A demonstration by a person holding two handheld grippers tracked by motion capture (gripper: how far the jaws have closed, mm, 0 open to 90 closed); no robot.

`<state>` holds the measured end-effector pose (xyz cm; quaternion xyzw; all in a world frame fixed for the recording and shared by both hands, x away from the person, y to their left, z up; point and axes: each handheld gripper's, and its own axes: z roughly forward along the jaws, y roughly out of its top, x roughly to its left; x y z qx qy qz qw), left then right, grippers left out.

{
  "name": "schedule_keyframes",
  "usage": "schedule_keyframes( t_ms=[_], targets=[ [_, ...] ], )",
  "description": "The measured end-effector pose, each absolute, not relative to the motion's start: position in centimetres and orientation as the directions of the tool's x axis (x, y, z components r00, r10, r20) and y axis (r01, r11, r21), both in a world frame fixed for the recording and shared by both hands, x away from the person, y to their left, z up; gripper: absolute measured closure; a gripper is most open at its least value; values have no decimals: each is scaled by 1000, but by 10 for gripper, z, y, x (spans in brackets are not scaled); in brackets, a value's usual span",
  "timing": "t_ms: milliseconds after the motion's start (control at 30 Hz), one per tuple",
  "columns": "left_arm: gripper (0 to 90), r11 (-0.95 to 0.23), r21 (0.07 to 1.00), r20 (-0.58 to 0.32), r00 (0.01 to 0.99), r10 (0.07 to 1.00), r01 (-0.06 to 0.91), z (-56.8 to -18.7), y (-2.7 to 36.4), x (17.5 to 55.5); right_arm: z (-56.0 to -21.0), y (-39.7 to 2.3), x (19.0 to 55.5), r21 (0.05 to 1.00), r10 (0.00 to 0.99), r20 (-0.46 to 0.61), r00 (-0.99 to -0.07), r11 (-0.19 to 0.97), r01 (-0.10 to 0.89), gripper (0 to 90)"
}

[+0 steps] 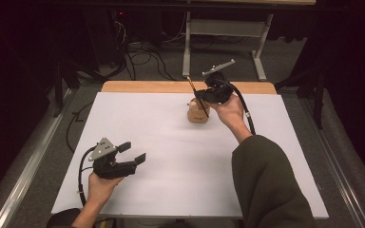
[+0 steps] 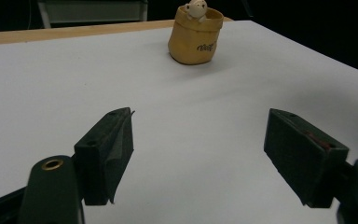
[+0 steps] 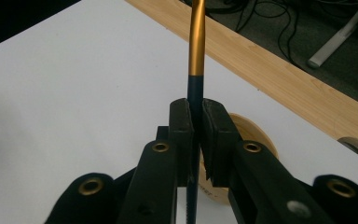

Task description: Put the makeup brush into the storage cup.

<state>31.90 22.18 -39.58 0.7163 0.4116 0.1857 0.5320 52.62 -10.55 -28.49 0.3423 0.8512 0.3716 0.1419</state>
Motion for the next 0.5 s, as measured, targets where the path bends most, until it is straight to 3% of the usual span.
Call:
schedule_keyframes(
  t_ms=[500],
  targets=[
    [245, -102, 915, -172, 604, 778, 391, -396, 220, 319, -295, -109, 548, 772, 752, 15, -659, 411, 485, 850]
  ],
)
